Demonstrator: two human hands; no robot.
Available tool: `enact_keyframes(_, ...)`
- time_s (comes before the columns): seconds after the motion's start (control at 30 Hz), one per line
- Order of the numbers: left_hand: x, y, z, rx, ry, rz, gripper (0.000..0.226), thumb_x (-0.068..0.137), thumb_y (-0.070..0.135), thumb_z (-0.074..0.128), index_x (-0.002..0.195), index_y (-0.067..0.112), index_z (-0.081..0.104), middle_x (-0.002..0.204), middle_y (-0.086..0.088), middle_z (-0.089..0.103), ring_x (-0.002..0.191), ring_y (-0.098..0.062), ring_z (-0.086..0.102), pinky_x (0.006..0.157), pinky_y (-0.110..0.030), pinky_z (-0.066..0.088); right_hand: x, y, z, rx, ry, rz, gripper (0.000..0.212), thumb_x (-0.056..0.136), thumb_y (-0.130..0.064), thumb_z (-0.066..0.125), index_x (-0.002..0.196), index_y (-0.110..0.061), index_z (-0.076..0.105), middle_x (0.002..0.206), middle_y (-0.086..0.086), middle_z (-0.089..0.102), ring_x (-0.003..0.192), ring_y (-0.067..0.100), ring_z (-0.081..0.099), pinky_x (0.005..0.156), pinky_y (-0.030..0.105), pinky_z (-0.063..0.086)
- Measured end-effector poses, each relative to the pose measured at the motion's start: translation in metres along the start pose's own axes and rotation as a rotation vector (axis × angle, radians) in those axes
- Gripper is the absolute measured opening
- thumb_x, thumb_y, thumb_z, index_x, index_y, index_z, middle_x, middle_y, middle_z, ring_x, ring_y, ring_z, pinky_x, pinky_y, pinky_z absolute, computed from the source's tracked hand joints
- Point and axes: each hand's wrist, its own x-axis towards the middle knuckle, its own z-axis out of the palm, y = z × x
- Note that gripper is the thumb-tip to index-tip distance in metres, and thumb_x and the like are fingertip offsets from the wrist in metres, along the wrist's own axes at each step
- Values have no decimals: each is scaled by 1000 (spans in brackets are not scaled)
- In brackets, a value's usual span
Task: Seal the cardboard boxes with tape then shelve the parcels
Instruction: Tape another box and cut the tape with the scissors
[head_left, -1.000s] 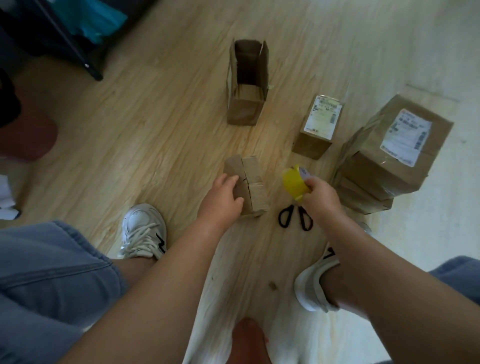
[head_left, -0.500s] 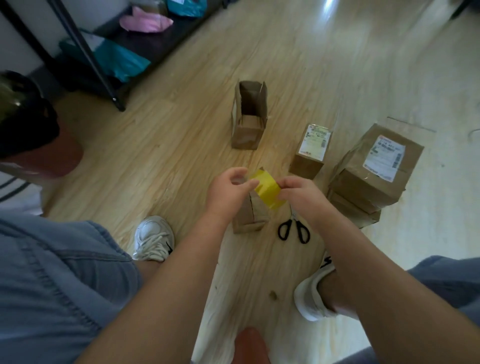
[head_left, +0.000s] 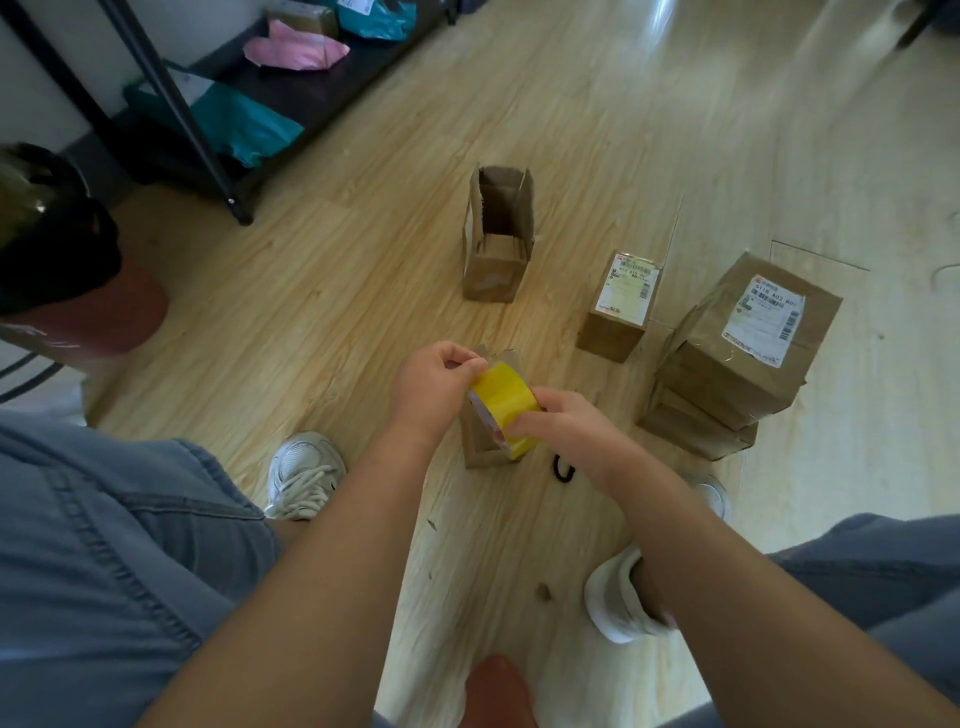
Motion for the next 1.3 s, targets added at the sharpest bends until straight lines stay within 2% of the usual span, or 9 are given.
enact_keyframes(0.17, 5, -3, 1, 81, 21, 2, 22, 88, 19, 70, 70, 28, 61, 73, 6, 64, 79, -19, 63, 76, -34, 49, -4, -4, 1, 108, 11, 4, 12, 93, -19, 67, 82, -17, 69, 58, -14, 65, 54, -6, 60, 51, 9, 42)
enact_keyframes(0.37, 17, 2, 1, 225, -48, 40, 15, 88, 22, 69, 74, 24, 64, 73, 7, 63, 78, -15, 61, 71, -29, 45, -10, -3, 7, 159, 80, 23, 23, 97, -23, 64, 79, -9, 64, 41, -15, 54, 34, -6, 47, 38, 7, 32)
enact_keyframes(0.57, 32, 14, -2, 243, 1, 46, 18, 89, 25, 68, 72, 27, 63, 74, 6, 65, 80, -16, 65, 73, -30, 49, -2, 5, 23, 61, 204, 215, 46, 95, -47, 62, 67, -11, 55, 38, -8, 54, 31, 0, 49, 41, 15, 38)
enact_keyframes(0.73, 53, 27, -5, 350, -27, 39, 13, 91, 26, 66, 79, 21, 65, 77, 4, 64, 84, -20, 64, 77, -34, 50, -3, 0, 25, 191, 254, 232, 52, 92, -53, 62, 89, -1, 65, 79, 24, 63, 64, 15, 55, 60, 28, 38)
enact_keyframes(0.8, 60, 25, -11, 348, -23, 40, 10, 90, 24, 68, 86, 16, 69, 79, 0, 65, 85, -22, 65, 78, -37, 52, -4, -1, 21, 243, 152, 163, 41, 98, -40, 58, 89, -1, 68, 73, 11, 70, 55, 6, 61, 61, 23, 43)
enact_keyframes(0.9, 68, 18, -17, 310, -46, 43, 13, 87, 23, 70, 75, 21, 65, 73, 1, 64, 76, -20, 63, 80, -42, 54, -3, 6, 19, 216, 91, 137, 27, 99, -26, 53, 87, -7, 68, 73, 5, 72, 51, -2, 61, 58, 17, 43)
enact_keyframes(1.07, 69, 10, -10, 272, -26, 50, 11, 88, 20, 68, 78, 17, 67, 68, 3, 61, 72, -17, 60, 76, -36, 52, 2, 18, 30, 178, 159, 183, 38, 97, -32, 59, 72, -4, 57, 56, 5, 64, 40, 4, 56, 43, 11, 40)
enact_keyframes(1.17, 69, 10, -6, 251, -2, 54, 10, 92, 22, 66, 85, 15, 68, 71, 4, 62, 69, -13, 58, 69, -29, 47, 3, 28, 36, 156, 207, 238, 45, 95, -42, 63, 68, -6, 56, 48, 5, 62, 38, 14, 57, 47, 20, 47)
enact_keyframes(1.3, 84, 7, -3, 256, 15, 42, 10, 92, 25, 65, 89, 17, 69, 80, 2, 65, 81, -18, 63, 75, -34, 50, 7, 23, 34, 255, 269, 241, 46, 94, -41, 64, 61, -9, 57, 54, 7, 64, 42, 16, 61, 48, 23, 47)
